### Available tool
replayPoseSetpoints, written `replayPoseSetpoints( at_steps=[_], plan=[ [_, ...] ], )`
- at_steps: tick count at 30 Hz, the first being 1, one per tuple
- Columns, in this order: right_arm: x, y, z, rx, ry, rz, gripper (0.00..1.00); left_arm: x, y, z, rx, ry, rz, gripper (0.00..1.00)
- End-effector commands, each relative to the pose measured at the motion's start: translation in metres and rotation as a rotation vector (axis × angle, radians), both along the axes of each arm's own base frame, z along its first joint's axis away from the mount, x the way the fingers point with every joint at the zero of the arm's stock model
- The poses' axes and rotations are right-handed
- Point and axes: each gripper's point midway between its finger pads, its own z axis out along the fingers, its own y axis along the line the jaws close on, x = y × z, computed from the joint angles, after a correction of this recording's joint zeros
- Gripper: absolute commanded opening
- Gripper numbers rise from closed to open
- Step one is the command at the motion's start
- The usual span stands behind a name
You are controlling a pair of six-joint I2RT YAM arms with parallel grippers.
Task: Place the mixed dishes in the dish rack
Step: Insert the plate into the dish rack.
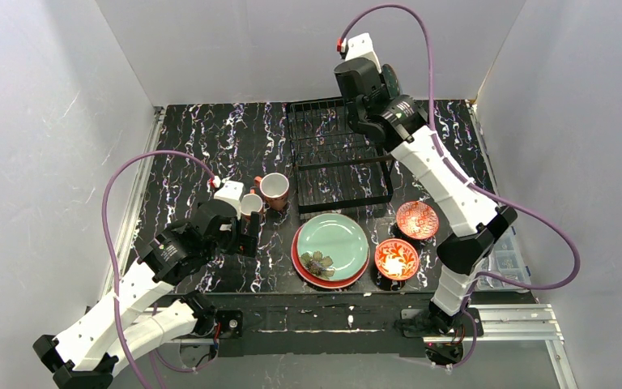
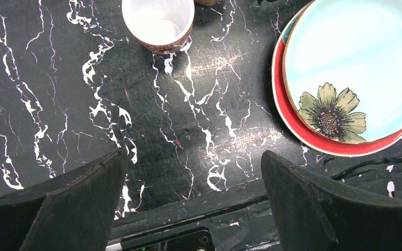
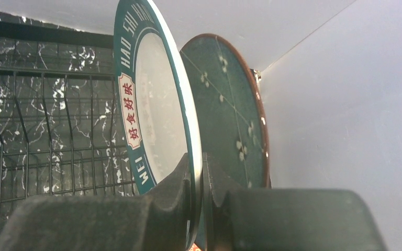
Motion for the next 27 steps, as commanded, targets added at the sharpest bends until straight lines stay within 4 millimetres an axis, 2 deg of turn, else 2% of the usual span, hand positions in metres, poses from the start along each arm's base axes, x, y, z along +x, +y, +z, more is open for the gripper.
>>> replayPoseSetpoints(
  at_steps=[1, 12, 20, 27],
  plan=[
    [-0.004, -0.012, 0.047, 0.086, -0.125, -0.047, 0.01, 0.0, 0.006, -0.003, 0.03, 0.001, 0.012, 0.98],
    [-0.013, -0.012, 0.059, 0.124, -0.147, -0.077, 0.01, 0.0, 0.006, -0.004, 0.032, 0.006, 0.01, 0.98],
    [-0.015, 0.002, 0.042, 0.138, -0.125, -0.084, 0.01, -0.001, 0.006, -0.003, 0.031, 0.007, 0.009, 0.98],
    [-0.013, 0.005, 0.028, 0.105, -0.107, -0.11, 0.01, -0.002, 0.006, -0.003, 0.025, 0.005, 0.005, 0.98]
  ],
)
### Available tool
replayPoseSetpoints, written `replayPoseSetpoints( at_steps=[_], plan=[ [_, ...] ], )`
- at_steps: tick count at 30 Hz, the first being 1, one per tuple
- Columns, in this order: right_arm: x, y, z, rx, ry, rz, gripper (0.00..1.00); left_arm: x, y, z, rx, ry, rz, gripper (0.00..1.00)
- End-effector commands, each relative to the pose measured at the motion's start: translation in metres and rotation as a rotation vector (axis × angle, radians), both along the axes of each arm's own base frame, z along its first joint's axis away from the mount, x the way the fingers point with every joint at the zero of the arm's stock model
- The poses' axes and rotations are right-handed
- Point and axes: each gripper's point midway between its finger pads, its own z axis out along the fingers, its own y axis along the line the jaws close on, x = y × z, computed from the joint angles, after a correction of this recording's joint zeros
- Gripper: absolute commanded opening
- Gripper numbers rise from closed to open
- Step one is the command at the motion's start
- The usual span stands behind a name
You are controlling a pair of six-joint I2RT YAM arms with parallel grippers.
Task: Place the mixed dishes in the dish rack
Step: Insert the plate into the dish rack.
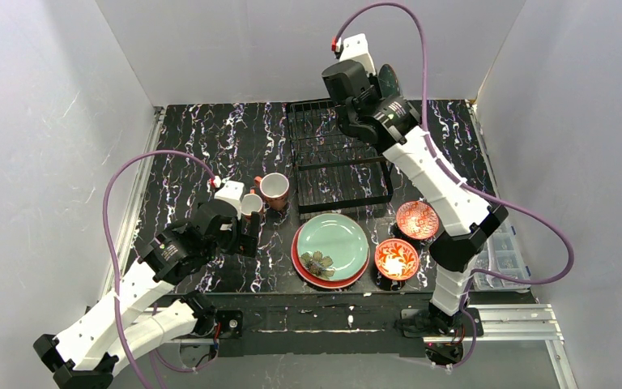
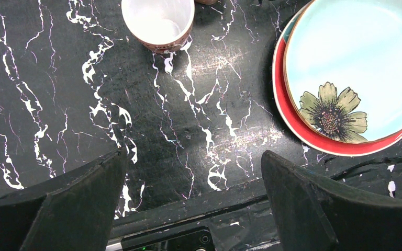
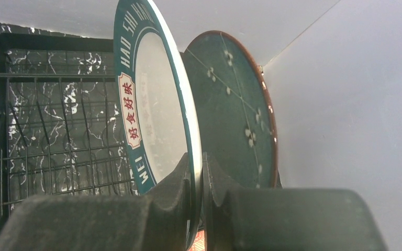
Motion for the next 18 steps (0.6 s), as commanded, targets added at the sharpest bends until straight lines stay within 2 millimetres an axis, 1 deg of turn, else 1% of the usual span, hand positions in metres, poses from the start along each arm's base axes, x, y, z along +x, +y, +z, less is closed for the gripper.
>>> replayPoseSetpoints(
  at_steps=[1, 6, 10, 15, 18],
  plan=[
    [-0.001, -0.007, 0.013, 0.046, -0.068, -0.072, 0.01, -0.002, 0.006, -0.002, 0.021, 0.002, 0.007, 0.98],
    [-0.004, -0.01, 0.013, 0.064, -0.083, -0.078, 0.01, -0.002, 0.005, -0.002, 0.019, 0.001, 0.004, 0.98],
    [-0.008, -0.011, 0.02, 0.088, -0.096, -0.074, 0.01, -0.002, 0.005, -0.002, 0.02, 0.002, 0.004, 0.98],
    [-0.016, -0.017, 0.03, 0.125, -0.122, -0.078, 0.01, -0.002, 0.005, -0.002, 0.021, 0.002, 0.003, 0.98],
    [-0.02, -0.019, 0.032, 0.144, -0.132, -0.078, 0.01, -0.002, 0.005, -0.002, 0.02, 0.002, 0.004, 0.98]
  ],
)
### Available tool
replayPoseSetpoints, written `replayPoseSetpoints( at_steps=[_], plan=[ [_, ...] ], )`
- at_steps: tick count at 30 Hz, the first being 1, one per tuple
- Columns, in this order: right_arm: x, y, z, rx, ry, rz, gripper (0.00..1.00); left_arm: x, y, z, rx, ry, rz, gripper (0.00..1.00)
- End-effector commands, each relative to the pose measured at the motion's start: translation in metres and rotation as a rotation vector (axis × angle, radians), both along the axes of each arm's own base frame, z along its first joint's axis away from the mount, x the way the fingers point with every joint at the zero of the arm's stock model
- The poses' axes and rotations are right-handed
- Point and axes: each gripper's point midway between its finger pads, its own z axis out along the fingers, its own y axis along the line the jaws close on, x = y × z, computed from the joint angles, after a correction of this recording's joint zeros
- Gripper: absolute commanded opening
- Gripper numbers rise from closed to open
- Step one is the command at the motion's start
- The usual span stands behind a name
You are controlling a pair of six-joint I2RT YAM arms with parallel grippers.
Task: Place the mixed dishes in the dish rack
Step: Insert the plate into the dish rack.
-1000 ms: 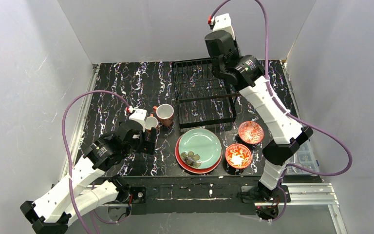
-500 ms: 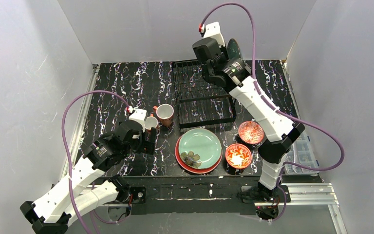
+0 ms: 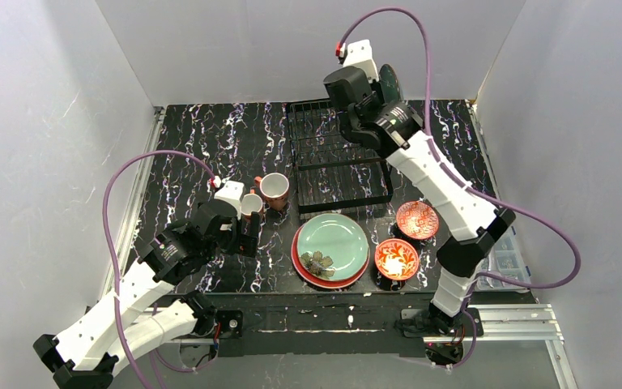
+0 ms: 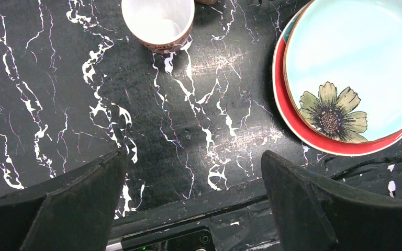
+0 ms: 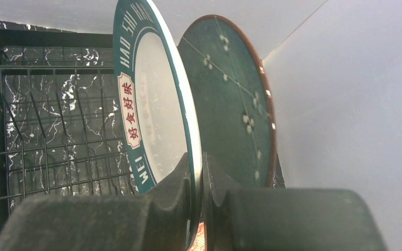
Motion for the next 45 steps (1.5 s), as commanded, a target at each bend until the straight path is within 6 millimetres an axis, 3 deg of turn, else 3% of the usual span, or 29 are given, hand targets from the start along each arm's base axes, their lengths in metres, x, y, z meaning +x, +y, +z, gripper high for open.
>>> replayPoseSetpoints(
  at_steps=[1, 10, 29, 36, 45],
  plan=[
    [-0.015, -0.019, 0.044, 0.141, -0.144, -0.061, 0.01, -0.002, 0.005, -0.002, 0.022, 0.003, 0.004, 0.98],
    [-0.016, -0.019, 0.03, 0.147, -0.131, -0.074, 0.01, -0.002, 0.005, -0.003, 0.022, 0.006, 0.004, 0.98],
    [-0.008, -0.004, -0.023, 0.125, -0.055, -0.075, 0.01, -0.002, 0.005, -0.002, 0.016, 0.001, 0.004, 0.98],
    [-0.01, -0.002, -0.034, 0.127, -0.034, -0.053, 0.24, -0.002, 0.005, -0.003, 0.023, 0.006, 0.003, 0.98],
    [-0.018, -0.002, -0.026, 0.18, -0.037, 0.001, 0.39, -0.002, 0.005, -0.005, 0.023, 0.016, 0.008, 0.98]
  ],
)
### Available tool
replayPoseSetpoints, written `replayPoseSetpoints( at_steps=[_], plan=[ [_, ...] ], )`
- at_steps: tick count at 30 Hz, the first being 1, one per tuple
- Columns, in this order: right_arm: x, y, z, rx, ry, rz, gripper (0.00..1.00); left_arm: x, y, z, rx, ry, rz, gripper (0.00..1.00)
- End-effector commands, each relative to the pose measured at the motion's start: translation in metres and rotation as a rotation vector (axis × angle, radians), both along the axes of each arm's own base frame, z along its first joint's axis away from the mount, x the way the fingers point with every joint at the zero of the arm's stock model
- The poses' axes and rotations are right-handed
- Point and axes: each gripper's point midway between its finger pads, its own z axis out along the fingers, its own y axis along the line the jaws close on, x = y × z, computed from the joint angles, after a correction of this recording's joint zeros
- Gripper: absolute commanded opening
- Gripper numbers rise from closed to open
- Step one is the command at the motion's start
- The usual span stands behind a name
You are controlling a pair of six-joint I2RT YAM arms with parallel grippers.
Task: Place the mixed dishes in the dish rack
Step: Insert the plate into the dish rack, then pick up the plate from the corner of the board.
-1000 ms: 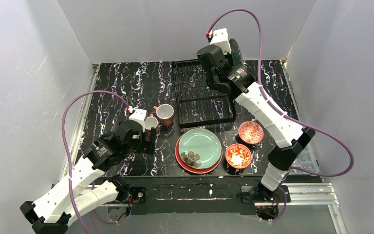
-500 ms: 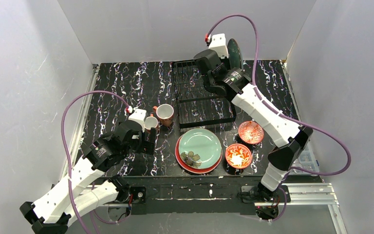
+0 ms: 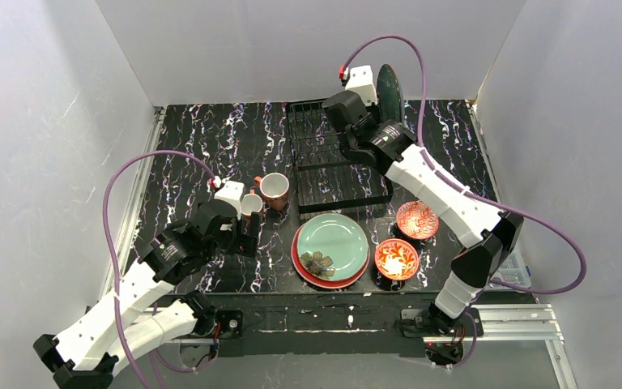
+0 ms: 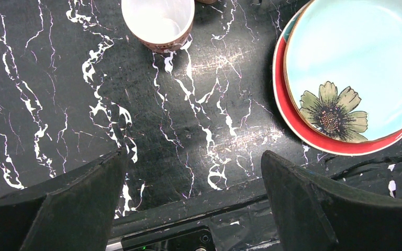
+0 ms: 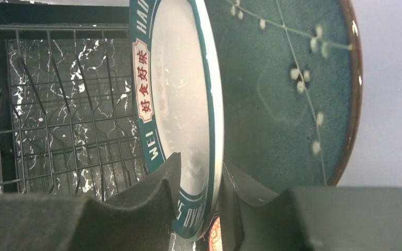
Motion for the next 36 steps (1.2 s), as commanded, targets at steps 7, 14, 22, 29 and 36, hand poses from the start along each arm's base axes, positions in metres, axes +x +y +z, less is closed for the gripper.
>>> replayPoseSetpoints(
  at_steps=[7, 14, 22, 29, 36],
  plan=[
    [-0.03, -0.01, 0.039, 0.166, -0.056, 0.092, 0.49, -0.004, 0.0, -0.008, 0.015, 0.036, -0.001, 0.98],
    [-0.076, -0.021, 0.04, 0.259, 0.009, 0.251, 0.52, -0.015, -0.024, -0.006, -0.097, 0.134, -0.033, 0.98],
    [-0.121, -0.011, 0.001, 0.324, 0.157, 0.459, 0.54, -0.025, -0.044, -0.006, -0.216, 0.235, 0.014, 0.96],
    [-0.149, -0.005, -0.038, 0.37, 0.268, 0.544, 0.54, -0.029, -0.058, -0.017, -0.274, 0.294, 0.063, 0.89],
    [-0.166, 0.0, -0.087, 0.414, 0.373, 0.559, 0.54, -0.028, -0.078, -0.03, -0.323, 0.343, 0.06, 0.73]
  ],
)
